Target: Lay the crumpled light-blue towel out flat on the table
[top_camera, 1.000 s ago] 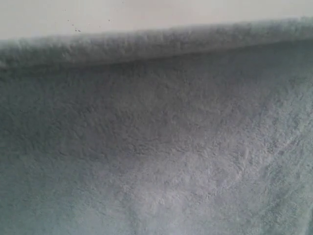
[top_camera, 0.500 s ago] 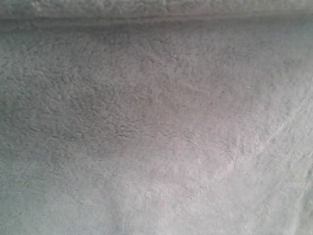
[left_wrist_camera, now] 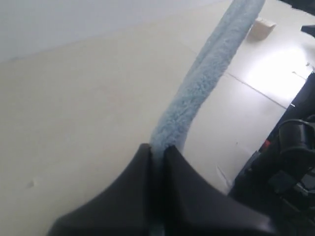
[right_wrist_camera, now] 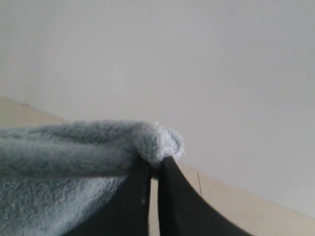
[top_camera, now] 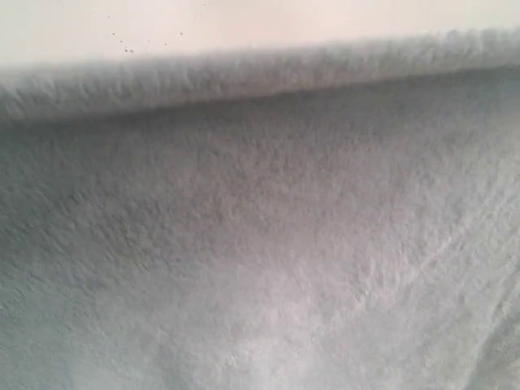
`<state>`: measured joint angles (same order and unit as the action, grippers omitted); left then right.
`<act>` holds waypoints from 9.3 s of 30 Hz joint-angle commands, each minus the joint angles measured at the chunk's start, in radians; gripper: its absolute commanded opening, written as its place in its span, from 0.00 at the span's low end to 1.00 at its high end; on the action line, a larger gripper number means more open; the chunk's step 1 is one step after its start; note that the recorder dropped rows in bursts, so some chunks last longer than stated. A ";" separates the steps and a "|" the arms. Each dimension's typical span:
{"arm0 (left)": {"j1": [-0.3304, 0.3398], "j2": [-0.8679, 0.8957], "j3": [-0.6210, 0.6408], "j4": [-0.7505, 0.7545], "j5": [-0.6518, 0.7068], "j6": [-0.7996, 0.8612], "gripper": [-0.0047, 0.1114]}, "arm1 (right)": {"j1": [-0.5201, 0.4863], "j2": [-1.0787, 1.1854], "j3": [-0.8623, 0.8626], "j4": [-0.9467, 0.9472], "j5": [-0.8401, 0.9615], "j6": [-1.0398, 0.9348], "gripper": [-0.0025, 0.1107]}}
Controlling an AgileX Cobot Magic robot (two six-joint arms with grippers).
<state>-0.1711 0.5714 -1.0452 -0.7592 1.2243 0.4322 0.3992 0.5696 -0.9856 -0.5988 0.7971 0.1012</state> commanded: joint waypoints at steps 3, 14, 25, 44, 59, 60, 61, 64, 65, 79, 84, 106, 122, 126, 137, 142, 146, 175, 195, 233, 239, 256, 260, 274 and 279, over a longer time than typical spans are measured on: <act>-0.001 0.178 0.134 0.084 -0.121 0.023 0.07 | 0.040 0.163 0.038 -0.126 0.004 -0.002 0.03; -0.001 0.656 0.127 0.029 -0.411 0.224 0.07 | 0.015 0.653 0.035 -0.539 -0.145 0.362 0.03; -0.001 1.080 -0.097 -0.120 -0.713 0.426 0.07 | -0.247 1.121 -0.141 -0.595 -0.382 0.634 0.03; -0.045 0.872 -0.039 0.000 -0.341 0.418 0.49 | -0.251 1.219 -0.192 -0.496 -0.461 0.591 0.03; -0.409 1.014 0.078 0.523 -0.530 0.211 0.50 | -0.251 1.217 -0.192 -0.448 -0.467 0.588 0.03; -0.413 1.027 0.078 0.537 -0.529 0.203 0.50 | -0.251 1.217 -0.192 -0.446 -0.467 0.588 0.03; -0.421 1.040 0.078 0.545 -0.529 0.196 0.50 | -0.251 1.217 -0.192 -0.444 -0.471 0.588 0.03; -0.431 1.069 0.078 0.551 -0.526 0.187 0.50 | -0.251 1.217 -0.192 -0.431 -0.478 0.579 0.03; -0.433 1.074 0.078 0.552 -0.526 0.187 0.50 | -0.251 1.217 -0.192 -0.431 -0.480 0.577 0.03; -0.468 1.141 0.078 0.716 -0.593 0.090 0.50 | -0.251 1.217 -0.192 -0.429 -0.491 0.577 0.03; -0.468 1.158 0.078 0.719 -0.624 0.081 0.50 | -0.251 1.217 -0.192 -0.424 -0.503 0.577 0.03; -0.468 1.241 0.046 0.856 -0.670 -0.113 0.08 | -0.251 1.215 -0.192 -0.424 -0.492 0.577 0.03; -0.468 0.748 0.010 1.209 -0.436 -0.462 0.07 | -0.251 0.969 -0.189 -0.339 -0.261 0.505 0.03; -0.468 0.559 0.010 1.334 -0.302 -0.515 0.07 | -0.251 0.840 -0.189 -0.310 -0.186 0.459 0.03; -0.468 0.085 0.038 1.362 -0.061 -0.574 0.07 | -0.251 0.526 -0.189 -0.167 -0.048 0.404 0.03; -0.468 -0.080 0.063 1.352 -0.003 -0.574 0.07 | -0.251 0.402 -0.189 -0.113 0.001 0.371 0.03; -0.468 -0.197 0.066 1.278 -0.003 -0.567 0.07 | -0.251 0.304 -0.186 -0.002 0.024 0.251 0.03; -0.466 0.328 0.277 1.440 -0.236 -0.671 0.07 | -0.250 0.601 0.163 -0.251 -0.312 0.272 0.03; 0.003 1.279 -0.268 1.369 -0.583 -0.806 0.07 | -0.250 1.455 -0.580 -0.211 -0.273 0.210 0.03; 0.089 0.918 0.213 0.943 -0.751 -0.648 0.20 | -0.383 1.297 -0.154 0.330 -0.283 -0.164 0.03; 0.089 0.918 0.214 0.725 -0.738 -0.418 0.20 | -0.390 1.314 -0.119 0.338 -0.355 -0.171 0.03; 0.089 0.918 0.214 0.722 -0.738 -0.418 0.20 | -0.390 1.390 0.117 0.335 -0.229 -0.101 0.03; 0.089 0.918 0.214 0.722 -0.723 -0.418 0.20 | -0.390 1.345 0.265 0.338 -0.281 0.007 0.03; 0.089 0.918 0.214 0.657 -0.690 -0.388 0.20 | -0.390 0.677 0.403 0.336 -0.249 0.058 0.03; 0.089 0.906 0.214 0.586 -0.687 -0.308 0.20 | -0.390 0.614 0.328 0.324 -0.281 -0.063 0.03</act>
<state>-0.0809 1.4935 -0.8350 -0.1340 0.5360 0.0826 0.0105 1.1884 -0.6073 -0.2618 0.5333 0.0962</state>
